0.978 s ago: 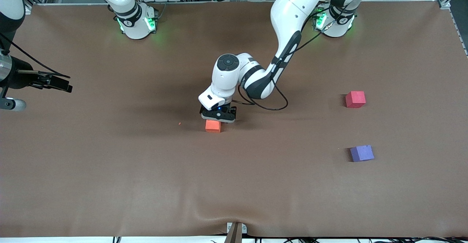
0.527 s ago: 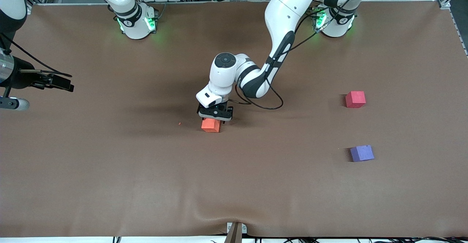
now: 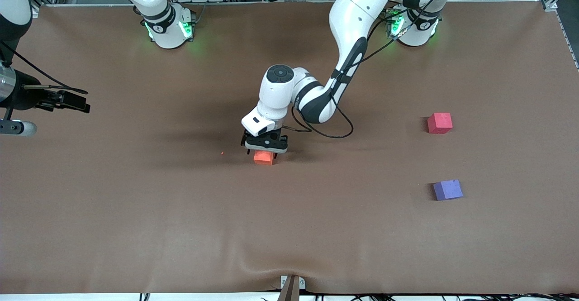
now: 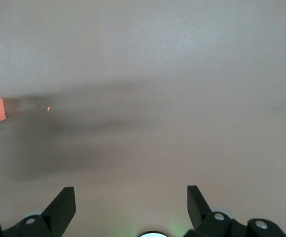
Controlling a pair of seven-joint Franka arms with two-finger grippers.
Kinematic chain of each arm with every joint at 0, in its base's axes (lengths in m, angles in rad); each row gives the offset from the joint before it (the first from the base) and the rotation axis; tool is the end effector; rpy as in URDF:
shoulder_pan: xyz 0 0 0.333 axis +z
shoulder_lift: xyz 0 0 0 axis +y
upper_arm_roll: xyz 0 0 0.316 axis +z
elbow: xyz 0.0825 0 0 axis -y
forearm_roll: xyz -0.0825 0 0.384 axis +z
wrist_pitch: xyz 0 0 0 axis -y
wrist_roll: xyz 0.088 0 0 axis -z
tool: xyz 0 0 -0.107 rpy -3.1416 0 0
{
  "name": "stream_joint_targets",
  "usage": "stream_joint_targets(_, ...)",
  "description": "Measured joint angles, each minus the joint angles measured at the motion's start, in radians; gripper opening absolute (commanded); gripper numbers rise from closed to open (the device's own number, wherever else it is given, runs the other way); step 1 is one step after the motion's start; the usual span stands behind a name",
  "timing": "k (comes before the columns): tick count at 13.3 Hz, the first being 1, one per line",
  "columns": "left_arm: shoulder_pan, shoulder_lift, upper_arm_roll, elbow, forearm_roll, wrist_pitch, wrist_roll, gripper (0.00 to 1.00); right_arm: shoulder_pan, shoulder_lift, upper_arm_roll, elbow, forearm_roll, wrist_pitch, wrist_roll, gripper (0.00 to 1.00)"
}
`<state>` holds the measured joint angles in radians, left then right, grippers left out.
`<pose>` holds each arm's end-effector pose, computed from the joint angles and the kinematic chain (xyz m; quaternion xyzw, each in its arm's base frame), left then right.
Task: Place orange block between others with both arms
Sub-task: 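Move the left gripper over the orange cube, lower and grasp it, then carry the orange cube with the left gripper toward the pink and purple cubes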
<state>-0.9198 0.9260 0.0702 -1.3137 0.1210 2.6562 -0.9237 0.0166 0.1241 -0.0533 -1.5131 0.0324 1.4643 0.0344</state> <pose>0.4996 -0.5968 0.2221 0.9760 -0.0297 0.1794 0.1201 0.5777 -0.0156 0.5728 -0.9956 0.0352 0.0862 0.0130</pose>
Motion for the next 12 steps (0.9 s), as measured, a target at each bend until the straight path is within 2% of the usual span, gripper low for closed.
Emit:
stream_joint_targets(4,-0.002,0.035,0.0,-0.002,0.0,0.002,0.0,1.0,-0.002,0.002,-0.003,-0.001,-0.001,0.003,-0.001,1.0)
stream_joint_targets(5,-0.002,0.038,0.0,-0.002,0.0,0.002,0.0,0.93,-0.002,0.004,-0.003,-0.001,-0.001,0.004,-0.001,1.0)
stream_joint_targets(6,-0.002,0.039,0.0,-0.002,0.0,0.001,0.0,0.08,-0.002,0.005,-0.003,-0.001,-0.001,0.005,-0.001,1.0)
stream_joint_targets(7,-0.003,0.042,0.0,-0.003,0.001,0.001,0.0,0.0,-0.002,0.006,-0.004,-0.001,-0.001,0.005,-0.001,1.0)
stream_joint_targets(12,0.002,0.044,0.002,-0.004,0.002,-0.001,-0.03,0.0,-0.002,0.007,-0.005,-0.002,-0.001,0.005,-0.001,1.0)
